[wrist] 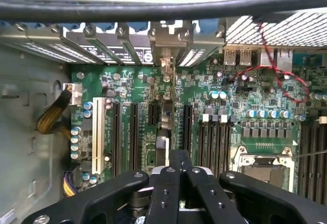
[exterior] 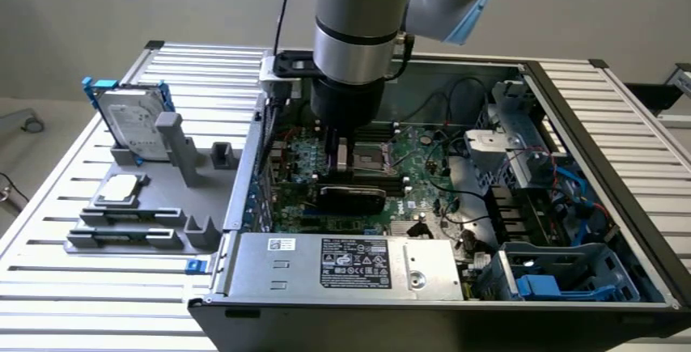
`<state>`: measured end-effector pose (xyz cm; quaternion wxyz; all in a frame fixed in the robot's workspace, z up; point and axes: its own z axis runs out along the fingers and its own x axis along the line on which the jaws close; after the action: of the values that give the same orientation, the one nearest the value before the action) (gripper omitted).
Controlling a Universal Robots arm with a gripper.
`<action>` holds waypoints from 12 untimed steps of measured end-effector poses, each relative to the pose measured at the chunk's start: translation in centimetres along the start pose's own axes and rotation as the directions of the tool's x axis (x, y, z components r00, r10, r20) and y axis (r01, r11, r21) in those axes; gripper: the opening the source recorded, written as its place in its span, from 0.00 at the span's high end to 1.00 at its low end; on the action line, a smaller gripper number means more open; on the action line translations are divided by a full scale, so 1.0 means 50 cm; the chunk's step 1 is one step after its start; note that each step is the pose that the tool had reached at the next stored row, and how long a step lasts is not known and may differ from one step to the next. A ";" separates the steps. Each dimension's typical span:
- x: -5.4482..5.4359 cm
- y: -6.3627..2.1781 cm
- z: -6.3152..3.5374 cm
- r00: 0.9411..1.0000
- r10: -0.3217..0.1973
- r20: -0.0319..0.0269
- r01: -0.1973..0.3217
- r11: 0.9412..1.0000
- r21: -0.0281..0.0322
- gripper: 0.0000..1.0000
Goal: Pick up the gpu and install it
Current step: 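Press down on the gpu until it lock into place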
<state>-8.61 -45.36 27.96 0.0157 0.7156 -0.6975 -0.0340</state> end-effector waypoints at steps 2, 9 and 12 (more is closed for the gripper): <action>0.000 0.003 -0.012 1.000 0.000 0.000 0.000 1.000 0.000 0.89; -0.002 0.061 -0.011 1.000 0.000 0.000 0.000 1.000 0.000 0.89; -0.002 0.079 -0.016 1.000 0.000 0.000 0.000 1.000 -0.001 0.89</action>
<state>-12.49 -45.36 29.06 0.0161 0.7156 -0.6975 -0.0340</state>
